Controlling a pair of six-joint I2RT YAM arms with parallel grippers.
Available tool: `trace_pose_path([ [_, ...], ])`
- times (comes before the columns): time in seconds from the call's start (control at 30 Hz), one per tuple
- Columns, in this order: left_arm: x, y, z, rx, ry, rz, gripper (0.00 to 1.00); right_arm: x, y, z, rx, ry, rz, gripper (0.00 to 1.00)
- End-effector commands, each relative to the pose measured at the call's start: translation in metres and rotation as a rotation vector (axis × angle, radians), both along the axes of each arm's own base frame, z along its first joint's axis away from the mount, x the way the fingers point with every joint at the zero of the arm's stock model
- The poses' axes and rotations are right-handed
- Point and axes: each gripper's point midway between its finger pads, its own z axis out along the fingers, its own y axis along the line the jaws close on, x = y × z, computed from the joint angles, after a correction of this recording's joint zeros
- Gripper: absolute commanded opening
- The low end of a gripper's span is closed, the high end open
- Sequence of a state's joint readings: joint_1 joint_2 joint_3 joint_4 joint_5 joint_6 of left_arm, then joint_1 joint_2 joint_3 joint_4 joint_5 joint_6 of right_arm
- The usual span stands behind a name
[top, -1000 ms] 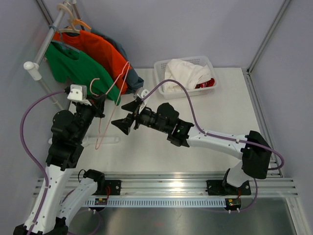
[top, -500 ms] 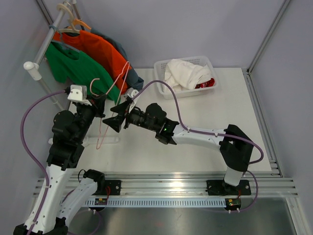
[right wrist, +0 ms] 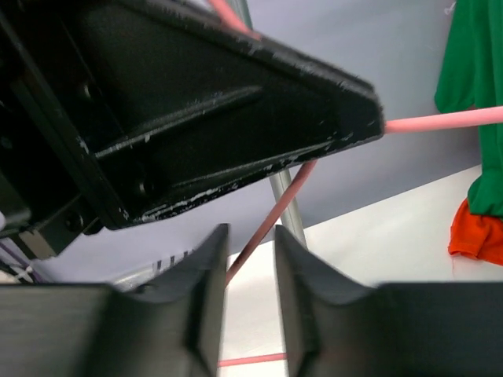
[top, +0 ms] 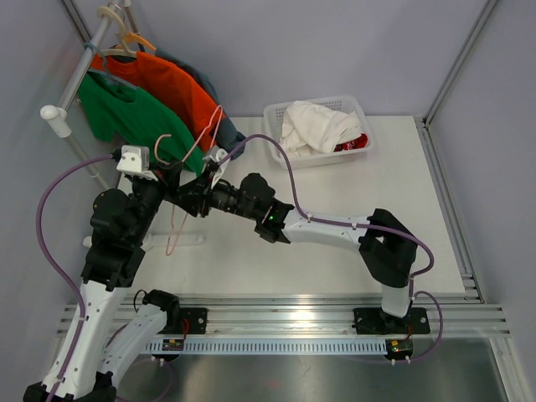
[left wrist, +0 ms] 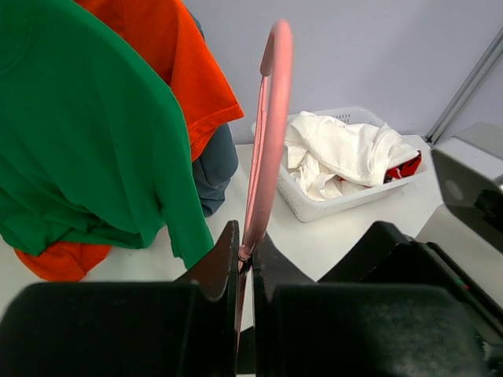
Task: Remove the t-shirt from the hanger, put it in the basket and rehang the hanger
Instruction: Pass the hanger from the left arm to the right
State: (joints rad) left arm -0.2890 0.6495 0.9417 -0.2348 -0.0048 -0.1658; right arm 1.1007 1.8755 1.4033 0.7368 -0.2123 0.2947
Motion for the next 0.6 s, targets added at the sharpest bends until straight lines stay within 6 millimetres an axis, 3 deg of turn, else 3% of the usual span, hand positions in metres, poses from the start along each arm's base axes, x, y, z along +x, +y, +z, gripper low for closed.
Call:
trace_pose_path([
  [0.0, -0.001, 0.001, 0.018, -0.031, -0.064, 0.007, 0.0, -0.009, 0.005, 0.029, 0.085, -0.02, 0.052, 0.31],
  [0.03, -0.002, 0.001, 0.018, -0.032, -0.067, 0.007, 0.0, -0.009, 0.005, 0.029, 0.086, -0.016, 0.054, 0.17],
  [0.13, -0.002, 0.0, 0.018, -0.022, -0.069, -0.003, 0.0, -0.011, 0.002, 0.031, 0.095, -0.003, 0.065, 0.01],
  [0.17, -0.002, 0.0, 0.018, -0.019, -0.069, -0.003, 0.0, -0.012, 0.0, 0.029, 0.092, 0.002, 0.074, 0.0],
  [0.33, -0.006, -0.012, 0.018, 0.01, -0.07, -0.075, 0.23, -0.004, -0.021, 0.034, 0.132, 0.049, 0.113, 0.0],
  [0.4, -0.008, -0.016, 0.018, 0.026, -0.071, -0.103, 0.4, 0.004, -0.034, 0.037, 0.153, 0.074, 0.117, 0.0],
  [0.57, -0.012, -0.024, 0.018, 0.06, -0.069, -0.16, 0.68, 0.008, -0.051, 0.039, 0.151, 0.097, 0.149, 0.0],
])
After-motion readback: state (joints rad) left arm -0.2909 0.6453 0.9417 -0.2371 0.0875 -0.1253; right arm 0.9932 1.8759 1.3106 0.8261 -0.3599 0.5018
